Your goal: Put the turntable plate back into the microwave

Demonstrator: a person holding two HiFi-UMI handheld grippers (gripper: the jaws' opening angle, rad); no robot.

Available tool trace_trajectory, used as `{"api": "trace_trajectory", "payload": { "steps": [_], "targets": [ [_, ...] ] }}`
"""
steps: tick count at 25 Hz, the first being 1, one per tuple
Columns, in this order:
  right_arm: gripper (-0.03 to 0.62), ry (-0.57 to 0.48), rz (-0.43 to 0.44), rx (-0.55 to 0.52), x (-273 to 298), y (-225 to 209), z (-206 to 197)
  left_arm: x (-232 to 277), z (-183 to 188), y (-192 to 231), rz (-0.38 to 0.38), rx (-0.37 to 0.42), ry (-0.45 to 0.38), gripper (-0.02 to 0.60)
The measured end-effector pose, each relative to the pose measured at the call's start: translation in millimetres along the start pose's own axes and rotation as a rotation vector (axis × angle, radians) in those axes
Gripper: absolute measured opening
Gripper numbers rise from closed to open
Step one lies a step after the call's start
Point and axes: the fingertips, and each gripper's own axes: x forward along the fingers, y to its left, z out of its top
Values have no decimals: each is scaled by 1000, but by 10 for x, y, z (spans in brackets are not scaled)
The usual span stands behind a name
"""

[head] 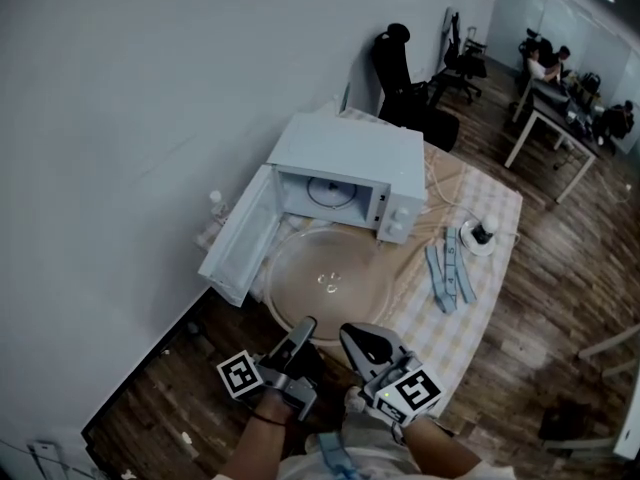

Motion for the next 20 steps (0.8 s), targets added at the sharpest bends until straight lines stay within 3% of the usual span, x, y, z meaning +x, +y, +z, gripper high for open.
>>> {"api": "trace_trajectory", "payload": {
  "steps": [10,20],
  "targets": [
    [34,15,33,12,164,-278,-102,208,155,239,-19,-5,-16,60],
    [34,23,110,-5,280,-628,-283,455,268,501,-39,43,-48,60]
  ]
}}
